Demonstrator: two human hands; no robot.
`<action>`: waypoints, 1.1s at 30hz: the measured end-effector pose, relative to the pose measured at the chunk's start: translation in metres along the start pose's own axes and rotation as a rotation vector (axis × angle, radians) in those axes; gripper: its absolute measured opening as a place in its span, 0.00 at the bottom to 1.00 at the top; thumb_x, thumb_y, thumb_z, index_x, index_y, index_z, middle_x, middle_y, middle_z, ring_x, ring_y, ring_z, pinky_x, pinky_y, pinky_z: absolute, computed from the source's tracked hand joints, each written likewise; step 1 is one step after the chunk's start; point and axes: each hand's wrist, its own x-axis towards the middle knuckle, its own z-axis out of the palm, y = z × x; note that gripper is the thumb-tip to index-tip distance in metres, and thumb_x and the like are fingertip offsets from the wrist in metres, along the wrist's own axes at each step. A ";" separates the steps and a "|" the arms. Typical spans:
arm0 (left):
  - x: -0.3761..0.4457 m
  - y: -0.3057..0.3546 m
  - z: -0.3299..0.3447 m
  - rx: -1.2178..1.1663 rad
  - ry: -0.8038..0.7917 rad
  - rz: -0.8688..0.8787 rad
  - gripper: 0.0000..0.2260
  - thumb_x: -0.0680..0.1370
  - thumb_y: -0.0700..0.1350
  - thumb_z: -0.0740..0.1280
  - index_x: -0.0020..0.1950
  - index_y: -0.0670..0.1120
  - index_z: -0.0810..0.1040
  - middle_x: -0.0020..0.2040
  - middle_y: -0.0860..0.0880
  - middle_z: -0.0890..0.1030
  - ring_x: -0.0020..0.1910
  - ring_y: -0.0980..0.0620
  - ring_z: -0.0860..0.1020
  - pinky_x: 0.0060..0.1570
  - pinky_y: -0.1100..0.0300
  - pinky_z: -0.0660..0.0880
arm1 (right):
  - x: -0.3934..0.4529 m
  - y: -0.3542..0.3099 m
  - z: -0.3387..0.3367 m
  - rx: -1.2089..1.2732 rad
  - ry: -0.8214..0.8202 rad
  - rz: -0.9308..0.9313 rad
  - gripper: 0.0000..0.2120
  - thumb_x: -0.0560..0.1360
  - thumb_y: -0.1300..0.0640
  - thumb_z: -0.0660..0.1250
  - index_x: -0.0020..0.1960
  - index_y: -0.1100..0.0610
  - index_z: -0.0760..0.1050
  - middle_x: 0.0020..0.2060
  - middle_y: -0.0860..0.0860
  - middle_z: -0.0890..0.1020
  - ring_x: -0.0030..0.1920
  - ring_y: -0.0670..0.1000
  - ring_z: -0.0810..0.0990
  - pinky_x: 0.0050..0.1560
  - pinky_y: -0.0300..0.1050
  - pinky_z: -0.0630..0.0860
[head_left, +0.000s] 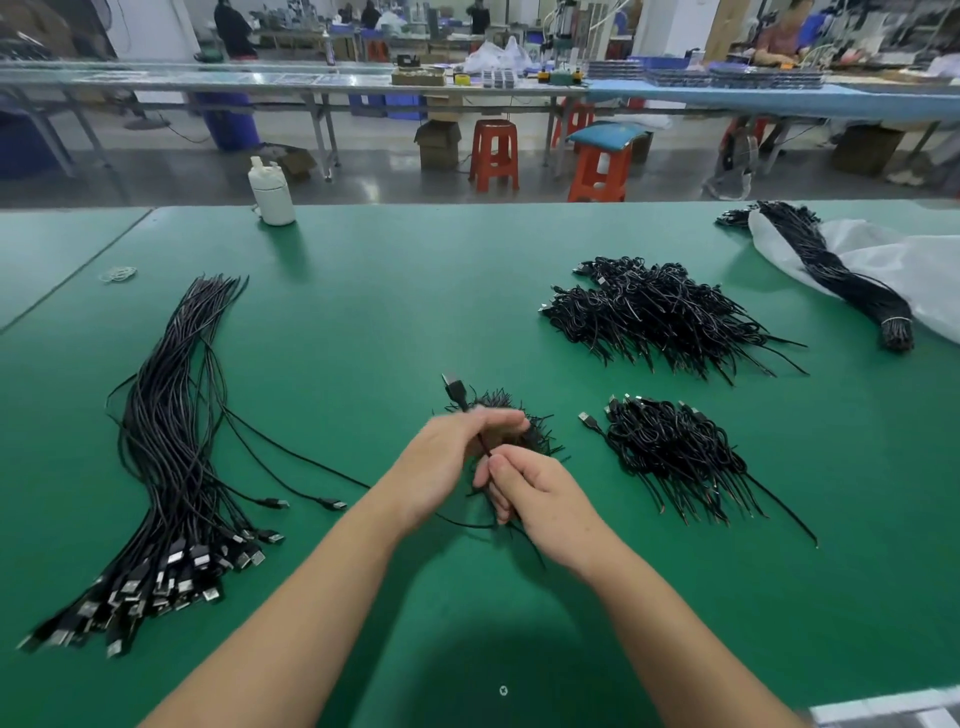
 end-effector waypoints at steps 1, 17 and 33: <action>0.001 0.007 0.000 -0.022 0.128 0.073 0.19 0.77 0.51 0.54 0.53 0.48 0.84 0.55 0.49 0.85 0.60 0.51 0.80 0.71 0.49 0.68 | 0.000 0.002 0.003 0.053 -0.029 0.023 0.15 0.85 0.61 0.55 0.42 0.57 0.73 0.27 0.48 0.68 0.32 0.51 0.68 0.38 0.45 0.72; -0.020 0.018 -0.047 0.279 -0.495 -0.475 0.21 0.86 0.48 0.53 0.58 0.33 0.79 0.53 0.35 0.83 0.52 0.36 0.83 0.48 0.51 0.82 | 0.020 0.006 0.007 0.568 -0.088 0.286 0.16 0.84 0.55 0.57 0.38 0.55 0.71 0.27 0.47 0.60 0.27 0.46 0.57 0.30 0.38 0.61; 0.000 0.013 -0.044 -0.685 0.052 -0.127 0.15 0.83 0.47 0.58 0.48 0.40 0.79 0.30 0.49 0.79 0.23 0.55 0.75 0.23 0.66 0.71 | -0.003 0.053 0.038 0.486 -0.047 0.401 0.14 0.84 0.56 0.56 0.39 0.54 0.68 0.28 0.47 0.59 0.29 0.47 0.55 0.31 0.41 0.55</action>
